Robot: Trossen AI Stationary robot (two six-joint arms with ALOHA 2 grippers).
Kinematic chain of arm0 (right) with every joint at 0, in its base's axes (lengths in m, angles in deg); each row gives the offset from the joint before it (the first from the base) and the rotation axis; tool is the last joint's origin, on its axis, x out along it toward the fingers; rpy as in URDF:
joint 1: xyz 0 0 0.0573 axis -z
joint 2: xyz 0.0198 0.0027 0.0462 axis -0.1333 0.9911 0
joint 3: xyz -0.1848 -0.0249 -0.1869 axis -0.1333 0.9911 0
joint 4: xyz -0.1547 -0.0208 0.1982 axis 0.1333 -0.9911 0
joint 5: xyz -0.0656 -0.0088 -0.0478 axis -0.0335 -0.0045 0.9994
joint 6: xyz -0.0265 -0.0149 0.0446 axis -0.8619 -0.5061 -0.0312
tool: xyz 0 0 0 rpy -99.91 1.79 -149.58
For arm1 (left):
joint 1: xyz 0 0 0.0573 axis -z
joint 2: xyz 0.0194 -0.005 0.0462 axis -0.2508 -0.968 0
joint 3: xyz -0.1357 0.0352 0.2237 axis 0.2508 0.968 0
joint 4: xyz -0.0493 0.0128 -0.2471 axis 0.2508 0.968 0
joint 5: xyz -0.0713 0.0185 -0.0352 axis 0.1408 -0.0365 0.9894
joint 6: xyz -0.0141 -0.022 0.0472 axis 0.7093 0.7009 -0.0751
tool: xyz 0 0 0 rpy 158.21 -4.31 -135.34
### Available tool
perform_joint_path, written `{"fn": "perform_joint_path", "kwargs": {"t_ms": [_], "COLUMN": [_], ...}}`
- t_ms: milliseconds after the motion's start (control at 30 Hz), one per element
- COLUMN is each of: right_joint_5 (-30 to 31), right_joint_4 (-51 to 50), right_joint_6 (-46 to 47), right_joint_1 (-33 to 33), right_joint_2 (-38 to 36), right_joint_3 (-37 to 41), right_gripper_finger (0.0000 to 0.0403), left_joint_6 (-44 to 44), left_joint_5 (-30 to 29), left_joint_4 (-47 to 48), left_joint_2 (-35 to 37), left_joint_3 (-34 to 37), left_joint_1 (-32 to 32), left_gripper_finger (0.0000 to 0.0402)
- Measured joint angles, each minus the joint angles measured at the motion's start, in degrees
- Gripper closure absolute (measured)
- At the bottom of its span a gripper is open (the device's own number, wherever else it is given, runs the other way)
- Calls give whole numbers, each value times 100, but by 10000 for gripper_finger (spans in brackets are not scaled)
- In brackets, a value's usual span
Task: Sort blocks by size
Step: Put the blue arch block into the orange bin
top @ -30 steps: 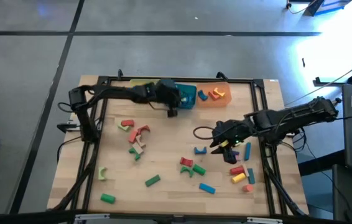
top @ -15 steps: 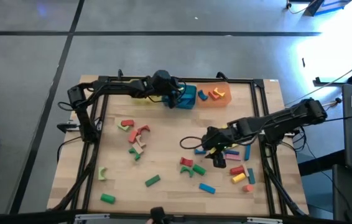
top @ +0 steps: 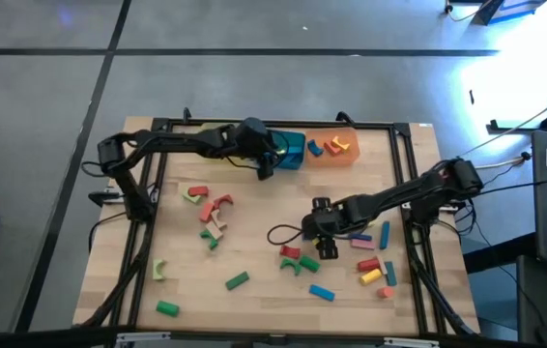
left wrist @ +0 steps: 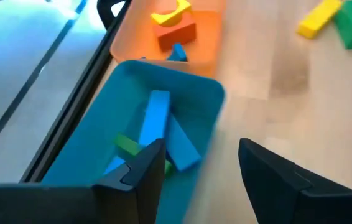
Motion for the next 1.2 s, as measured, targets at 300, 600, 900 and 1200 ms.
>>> {"fn": "perform_joint_path", "kwargs": {"t_ms": [300,600,900,1200], "right_joint_5": [67,-159,151,1106], "right_joint_4": [56,78,-680,-2241], "right_joint_6": [-247,-430,-1183,-1778], "right_joint_1": [44,273,568,1244], "right_joint_2": [704,898,918,911], "right_joint_3": [0,-30,-764,-1798], "right_gripper_finger": [176,277,277,277], "left_joint_6": [465,1214,2622,3933], "left_joint_5": [-1,6,8,187], "left_joint_4": [1232,2990,4919,6051], "left_joint_2": [1185,2206,2378,2378], "left_joint_3": [0,0,0,0], "left_joint_1": [404,1068,1747,2664], "left_gripper_finger": [219,219,219,219]}}
